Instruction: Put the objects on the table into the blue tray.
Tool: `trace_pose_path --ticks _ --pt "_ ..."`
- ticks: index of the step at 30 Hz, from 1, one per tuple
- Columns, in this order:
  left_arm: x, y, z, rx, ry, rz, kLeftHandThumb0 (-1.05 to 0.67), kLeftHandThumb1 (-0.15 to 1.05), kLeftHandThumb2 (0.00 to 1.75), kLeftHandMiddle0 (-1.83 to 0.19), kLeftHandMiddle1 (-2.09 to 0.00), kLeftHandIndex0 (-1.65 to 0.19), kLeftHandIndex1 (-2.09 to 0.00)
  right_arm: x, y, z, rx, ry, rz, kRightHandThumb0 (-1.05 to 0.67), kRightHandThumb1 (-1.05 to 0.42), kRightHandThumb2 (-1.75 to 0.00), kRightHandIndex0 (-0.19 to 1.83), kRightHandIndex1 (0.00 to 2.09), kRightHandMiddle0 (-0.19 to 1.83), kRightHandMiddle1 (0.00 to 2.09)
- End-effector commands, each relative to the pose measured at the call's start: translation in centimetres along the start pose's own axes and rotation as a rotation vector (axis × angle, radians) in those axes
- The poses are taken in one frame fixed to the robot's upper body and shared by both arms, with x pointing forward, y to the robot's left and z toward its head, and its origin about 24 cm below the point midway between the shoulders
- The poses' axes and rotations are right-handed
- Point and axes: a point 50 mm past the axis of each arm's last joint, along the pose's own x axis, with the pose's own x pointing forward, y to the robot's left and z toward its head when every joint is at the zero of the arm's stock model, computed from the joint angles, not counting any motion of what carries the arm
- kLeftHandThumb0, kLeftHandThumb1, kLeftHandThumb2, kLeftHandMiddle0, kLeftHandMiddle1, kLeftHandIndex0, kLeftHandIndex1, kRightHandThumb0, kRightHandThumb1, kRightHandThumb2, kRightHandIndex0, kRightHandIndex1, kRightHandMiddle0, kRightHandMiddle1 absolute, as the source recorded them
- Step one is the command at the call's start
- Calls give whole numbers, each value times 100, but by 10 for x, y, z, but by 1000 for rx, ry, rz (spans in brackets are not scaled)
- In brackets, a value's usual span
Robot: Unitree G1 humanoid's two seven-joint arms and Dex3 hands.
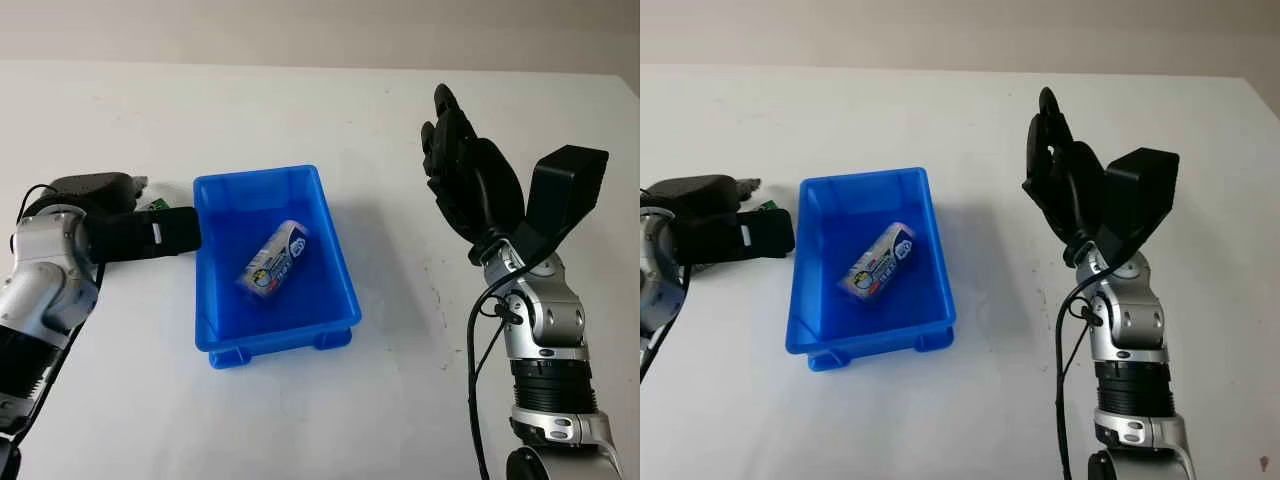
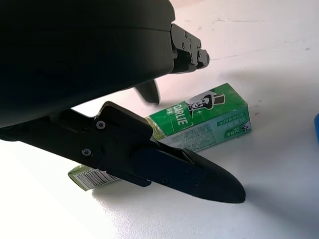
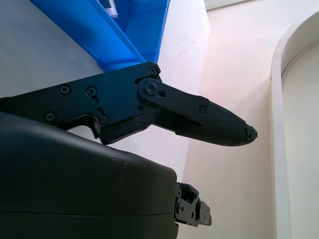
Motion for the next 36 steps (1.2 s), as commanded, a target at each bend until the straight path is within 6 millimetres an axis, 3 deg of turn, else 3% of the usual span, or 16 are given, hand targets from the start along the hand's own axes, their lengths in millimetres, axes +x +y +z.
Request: trace_pose_path --ticks 1,4,7,10,17,19,20,21,23,25,27,29,32,36 --pt "1 -17 1 84 47 -53 -47 88 6 -9 -208 -22 -10 -2 -2 2 1 -20 -8 -75 -105 -76 -19 0 -19 0" --pt "3 -18 3 157 93 -80 -44 91 7 -12 -209 -32 -14 -2 -2 2 -2 -24 -9 -76 -105 -76 -19 0 -19 0" --pt "6 -20 5 291 145 -130 -43 102 9 -26 -209 -42 -20 -3 -2 1 4 -24 -9 -75 -105 -77 -19 0 -19 0" --pt "7 -20 8 368 184 -142 -36 104 16 -36 -209 -36 -18 -3 -2 1 15 -19 2 -75 -105 -77 -19 0 -19 0" --pt "2 -17 10 285 136 -133 -33 105 30 -34 -209 -31 -20 -2 -1 1 17 -23 -1 -75 -105 -77 -19 0 -19 0" --pt "0 -17 9 201 103 -98 -36 105 36 -29 -209 -7 -87 -2 -1 1 17 -26 -4 -75 -105 -76 -19 0 -19 0" --pt "-2 -17 9 154 93 -76 -36 105 36 -26 -209 5 -104 -2 -1 2 20 -27 -3 -75 -105 -76 -19 0 -19 0" --pt "-3 -17 9 111 74 -55 -37 105 35 -24 -209 7 -109 -2 -1 2 21 -28 -1 -75 -105 -76 -19 0 -19 0" --pt "-4 -17 8 63 41 -25 -37 105 33 -24 -209 5 -83 -2 -1 2 21 -28 -1 -75 -105 -76 -19 0 -19 0" --pt "-4 -18 8 -18 -18 26 -36 105 31 -29 -209 -1 -81 -2 -2 1 19 -26 -8 -75 -105 -76 -19 0 -19 0" --pt "-4 -19 6 -94 -76 67 -34 105 28 -38 -209 9 -155 -2 -2 1 19 -26 -11 -75 -105 -76 -19 0 -19 0" --pt "-2 -20 5 -154 -142 95 -33 105 29 -44 -209 -5 -191 -2 -2 1 16 -25 -13 -75 -105 -75 -19 0 -19 0" --pt "-1 -22 3 -207 -216 136 -33 105 32 -65 -209 -37 -207 -2 -3 1 22 -24 -13 -74 -105 -75 -19 0 -19 0" --pt "1 -22 0 -277 -249 176 -33 105 36 -71 -209 -38 -209 -2 -3 1 21 -25 -7 -75 -105 -75 -19 0 -19 0"
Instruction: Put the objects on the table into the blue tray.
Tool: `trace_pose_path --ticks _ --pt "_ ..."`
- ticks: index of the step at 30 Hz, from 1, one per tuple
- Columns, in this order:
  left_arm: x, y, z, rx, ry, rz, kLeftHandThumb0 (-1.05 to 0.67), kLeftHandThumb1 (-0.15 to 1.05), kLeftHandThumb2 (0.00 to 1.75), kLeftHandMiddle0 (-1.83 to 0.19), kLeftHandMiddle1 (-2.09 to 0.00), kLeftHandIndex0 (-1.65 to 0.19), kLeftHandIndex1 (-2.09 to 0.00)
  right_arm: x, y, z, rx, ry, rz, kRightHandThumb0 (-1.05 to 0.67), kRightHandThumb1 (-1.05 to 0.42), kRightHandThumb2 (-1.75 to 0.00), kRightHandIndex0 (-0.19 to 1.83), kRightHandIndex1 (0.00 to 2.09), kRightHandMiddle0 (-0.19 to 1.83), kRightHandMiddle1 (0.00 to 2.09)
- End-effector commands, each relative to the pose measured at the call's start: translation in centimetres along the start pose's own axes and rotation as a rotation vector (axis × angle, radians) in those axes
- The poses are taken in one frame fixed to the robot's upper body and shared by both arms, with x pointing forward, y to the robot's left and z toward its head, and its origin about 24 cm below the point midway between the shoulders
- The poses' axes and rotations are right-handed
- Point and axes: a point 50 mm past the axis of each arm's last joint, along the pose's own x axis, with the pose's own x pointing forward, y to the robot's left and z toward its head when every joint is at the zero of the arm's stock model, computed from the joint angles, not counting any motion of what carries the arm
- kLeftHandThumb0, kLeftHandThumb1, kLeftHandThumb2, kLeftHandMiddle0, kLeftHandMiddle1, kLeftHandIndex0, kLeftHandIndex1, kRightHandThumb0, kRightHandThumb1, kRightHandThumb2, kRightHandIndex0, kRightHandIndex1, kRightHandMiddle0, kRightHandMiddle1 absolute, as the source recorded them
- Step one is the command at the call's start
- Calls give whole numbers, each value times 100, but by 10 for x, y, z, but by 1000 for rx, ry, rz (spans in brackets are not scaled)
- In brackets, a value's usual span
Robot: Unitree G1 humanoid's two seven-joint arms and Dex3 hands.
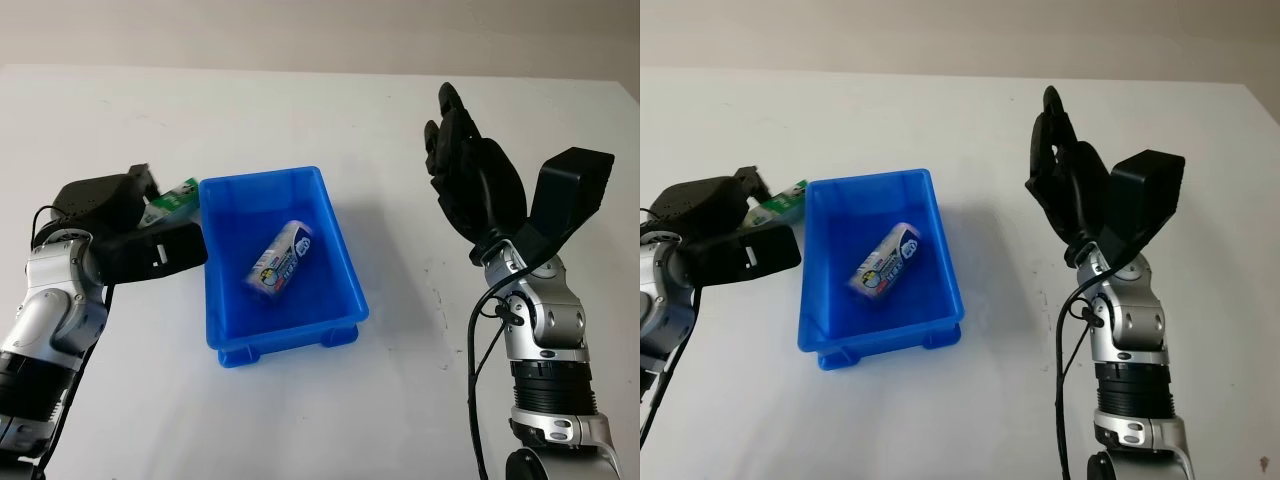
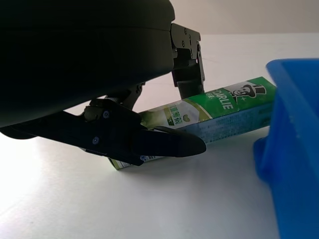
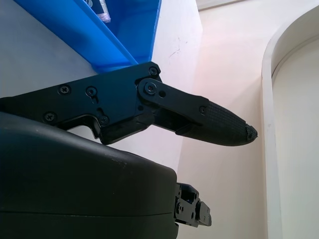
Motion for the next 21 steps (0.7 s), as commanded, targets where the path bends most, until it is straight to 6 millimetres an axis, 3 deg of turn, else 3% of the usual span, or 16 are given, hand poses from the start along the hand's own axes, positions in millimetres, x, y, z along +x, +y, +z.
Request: trace_pose_path --ticks 1,6,11,14,16,19,20,21 --pt "0 -2 -7 -46 15 21 -33 105 37 -70 -209 -40 -209 -1 -2 1 3 -11 2 -75 -105 -75 -19 0 -19 0" --pt "0 2 -10 -106 30 49 -32 105 39 -66 -209 -34 -209 -1 -2 2 4 -11 10 -75 -105 -74 -19 0 -19 0" --pt "0 7 -16 -89 28 108 -30 105 38 -57 -209 -17 -209 -1 -1 1 12 -9 8 -75 -105 -74 -19 0 -19 0" --pt "-1 11 -20 -76 49 146 -29 105 36 -63 -209 -17 -209 -1 -1 1 18 -8 15 -74 -105 -75 -19 0 -19 0" --pt "0 15 -23 -54 90 155 -31 105 38 -35 -209 -12 -201 -1 -1 1 23 -8 18 -74 -105 -75 -19 0 -19 0" --pt "-1 20 -25 -56 140 189 -32 105 37 -25 -209 -9 -209 -2 0 1 20 -8 19 -75 -105 -74 -19 0 -19 0" --pt "-1 22 -26 -64 156 213 -31 105 37 -26 -209 -11 -209 -2 0 1 21 -9 21 -75 -105 -74 -19 0 -19 0" --pt "-1 24 -27 -70 170 239 -31 105 37 -40 -209 -15 -209 -2 -1 1 22 -10 23 -75 -105 -74 -19 0 -19 0"
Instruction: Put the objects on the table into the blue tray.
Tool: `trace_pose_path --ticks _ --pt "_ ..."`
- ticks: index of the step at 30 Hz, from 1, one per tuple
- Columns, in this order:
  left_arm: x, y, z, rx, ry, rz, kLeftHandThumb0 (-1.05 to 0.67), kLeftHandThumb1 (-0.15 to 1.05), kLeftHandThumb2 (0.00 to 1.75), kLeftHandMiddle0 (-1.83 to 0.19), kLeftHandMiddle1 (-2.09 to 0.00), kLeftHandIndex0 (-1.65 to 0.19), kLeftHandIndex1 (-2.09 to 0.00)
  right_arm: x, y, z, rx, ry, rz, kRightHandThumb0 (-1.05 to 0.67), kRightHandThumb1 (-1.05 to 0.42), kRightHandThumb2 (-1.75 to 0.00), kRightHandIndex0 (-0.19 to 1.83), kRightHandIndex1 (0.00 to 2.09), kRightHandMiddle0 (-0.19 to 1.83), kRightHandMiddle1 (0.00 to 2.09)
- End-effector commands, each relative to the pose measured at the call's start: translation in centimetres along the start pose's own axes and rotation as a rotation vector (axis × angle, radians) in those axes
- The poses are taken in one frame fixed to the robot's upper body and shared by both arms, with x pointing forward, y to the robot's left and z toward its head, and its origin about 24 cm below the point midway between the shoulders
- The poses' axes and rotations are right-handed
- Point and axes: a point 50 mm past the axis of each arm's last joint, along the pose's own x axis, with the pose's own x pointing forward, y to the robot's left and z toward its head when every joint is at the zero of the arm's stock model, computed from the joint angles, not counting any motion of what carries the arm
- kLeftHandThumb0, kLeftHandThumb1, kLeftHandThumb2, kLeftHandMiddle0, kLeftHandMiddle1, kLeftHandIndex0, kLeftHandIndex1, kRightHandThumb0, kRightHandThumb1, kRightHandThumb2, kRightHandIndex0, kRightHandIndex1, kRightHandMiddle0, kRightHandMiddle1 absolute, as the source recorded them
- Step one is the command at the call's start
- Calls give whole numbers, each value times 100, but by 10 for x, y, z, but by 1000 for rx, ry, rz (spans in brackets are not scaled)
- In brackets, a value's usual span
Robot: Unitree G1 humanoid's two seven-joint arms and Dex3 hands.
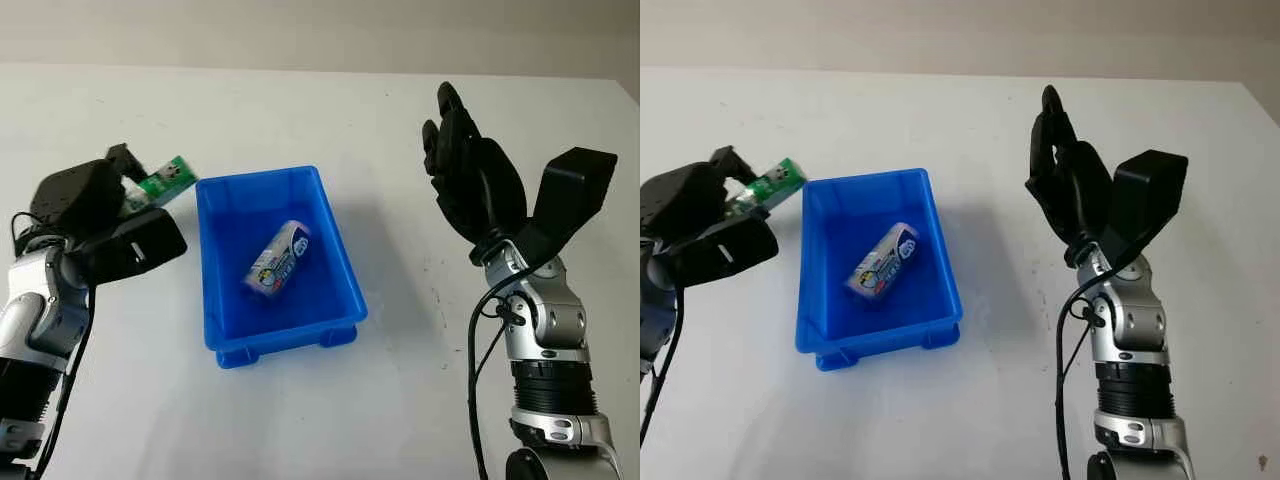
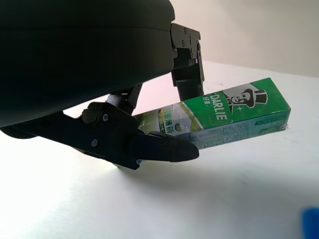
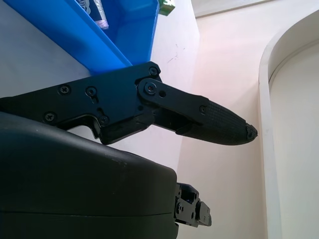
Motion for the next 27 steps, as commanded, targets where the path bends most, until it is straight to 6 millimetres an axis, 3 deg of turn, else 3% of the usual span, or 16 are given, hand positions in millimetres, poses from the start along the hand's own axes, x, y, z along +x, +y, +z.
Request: trace_pose_path --ticks 1,3,5,10,17,21,27 --pt "2 16 1 -28 20 91 -32 105 38 -57 -209 -20 -209 -2 -2 0 -3 -6 1 -75 -105 -74 -19 0 -19 0" --pt "1 21 1 -47 25 125 -32 105 41 -81 -209 -23 -209 -3 -3 0 -6 -6 3 -75 -105 -74 -19 0 -19 0" --pt "-1 30 3 -63 5 176 -30 105 39 -81 -209 -17 -209 -3 -3 0 -7 -5 4 -76 -105 -74 -19 0 -19 0" --pt "-11 56 17 -75 -105 322 -31 105 39 -95 -209 -36 -209 -3 -2 0 0 0 5 -75 -105 -73 -19 0 -19 0" --pt "-26 76 38 -124 -236 363 -30 105 40 -63 -209 -21 -209 -3 -1 0 -10 -1 4 -75 -105 -73 -19 0 -19 0" --pt "-33 84 50 -128 -310 346 -31 105 42 -63 -209 -20 -209 -3 -1 0 -2 -3 4 -75 -105 -74 -19 0 -19 0" --pt "-41 93 73 -165 -452 172 -29 105 38 -65 -209 -19 -209 -2 -1 1 -3 -4 -1 -75 -105 -73 -19 0 -19 0"
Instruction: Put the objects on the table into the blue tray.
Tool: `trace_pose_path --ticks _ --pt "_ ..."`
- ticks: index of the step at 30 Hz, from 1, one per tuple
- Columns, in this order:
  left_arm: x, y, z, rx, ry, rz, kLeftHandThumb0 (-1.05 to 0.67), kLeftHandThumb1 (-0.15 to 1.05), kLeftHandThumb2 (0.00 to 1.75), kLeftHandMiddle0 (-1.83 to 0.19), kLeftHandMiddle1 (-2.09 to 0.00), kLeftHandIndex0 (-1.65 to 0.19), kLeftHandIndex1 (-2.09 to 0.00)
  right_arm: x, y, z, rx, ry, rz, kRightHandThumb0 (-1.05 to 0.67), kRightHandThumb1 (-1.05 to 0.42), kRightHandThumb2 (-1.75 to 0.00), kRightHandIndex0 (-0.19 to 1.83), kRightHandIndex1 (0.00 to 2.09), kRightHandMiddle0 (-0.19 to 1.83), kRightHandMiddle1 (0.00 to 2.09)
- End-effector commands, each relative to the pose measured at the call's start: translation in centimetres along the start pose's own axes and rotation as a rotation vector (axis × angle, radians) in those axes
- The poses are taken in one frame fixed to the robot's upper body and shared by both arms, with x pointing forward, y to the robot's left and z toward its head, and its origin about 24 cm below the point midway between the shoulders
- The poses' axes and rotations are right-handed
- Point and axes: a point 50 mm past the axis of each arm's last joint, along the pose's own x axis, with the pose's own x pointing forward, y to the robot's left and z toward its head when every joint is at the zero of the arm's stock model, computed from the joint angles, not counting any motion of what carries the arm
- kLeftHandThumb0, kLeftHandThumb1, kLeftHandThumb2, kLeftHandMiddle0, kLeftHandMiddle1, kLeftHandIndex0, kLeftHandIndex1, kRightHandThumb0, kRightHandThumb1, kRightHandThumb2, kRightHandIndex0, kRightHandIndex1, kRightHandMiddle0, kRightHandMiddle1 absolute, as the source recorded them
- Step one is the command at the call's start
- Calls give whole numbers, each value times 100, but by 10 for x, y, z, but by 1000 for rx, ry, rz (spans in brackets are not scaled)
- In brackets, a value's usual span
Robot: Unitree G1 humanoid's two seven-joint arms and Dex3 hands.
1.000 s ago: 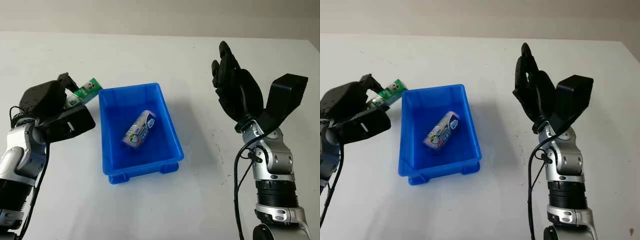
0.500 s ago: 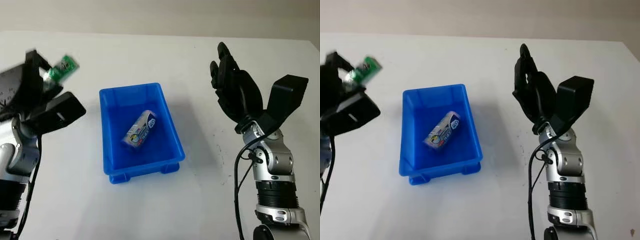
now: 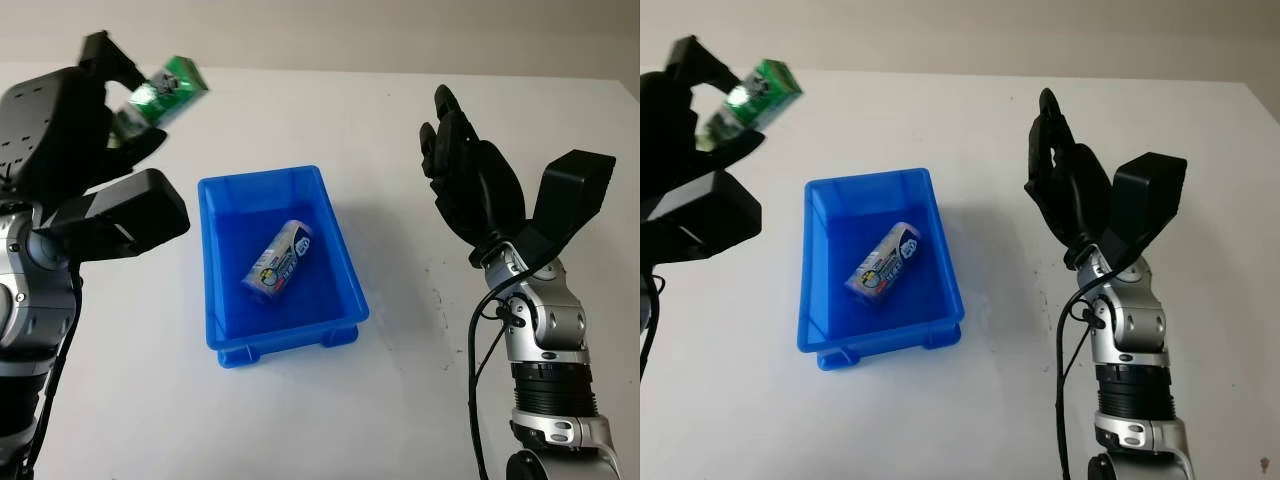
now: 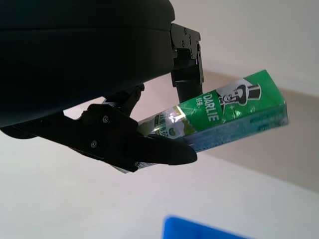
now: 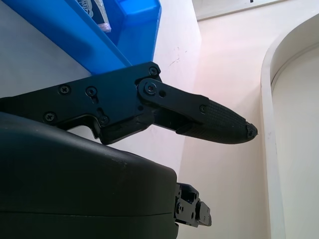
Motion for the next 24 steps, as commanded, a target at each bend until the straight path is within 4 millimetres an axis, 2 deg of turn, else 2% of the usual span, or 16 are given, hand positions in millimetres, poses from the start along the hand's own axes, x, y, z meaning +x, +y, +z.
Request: trace_pose_path --ticks 1,6,10,15,19,24 --pt "3 11 11 -7 -58 -9 -29 105 38 -64 -209 -17 -209 -1 -1 3 -4 -11 -4 -75 -105 -73 -19 0 -19 0" --pt "12 7 22 -51 -119 -177 -30 105 41 -64 -209 -19 -209 -2 -1 4 -4 -13 -2 -74 -105 -73 -19 0 -19 0" --pt "15 0 30 -18 -148 -270 -31 105 40 -76 -209 -35 -209 -2 0 3 -3 -7 -8 -74 -105 -73 -19 0 -19 0" --pt "17 -10 40 -19 -187 -364 -29 105 38 -77 -209 -30 -209 -2 0 3 -6 -6 -4 -73 -105 -74 -19 0 -19 0" --pt "18 -16 47 -35 -220 -403 -28 105 38 -84 -209 -36 -209 -2 0 2 -7 -1 -3 -74 -105 -73 -19 0 -19 0" --pt "17 -31 57 -4 -272 -466 -27 105 35 -80 -209 -32 -209 -2 0 1 -6 2 6 -74 -105 -75 -19 0 -19 0"
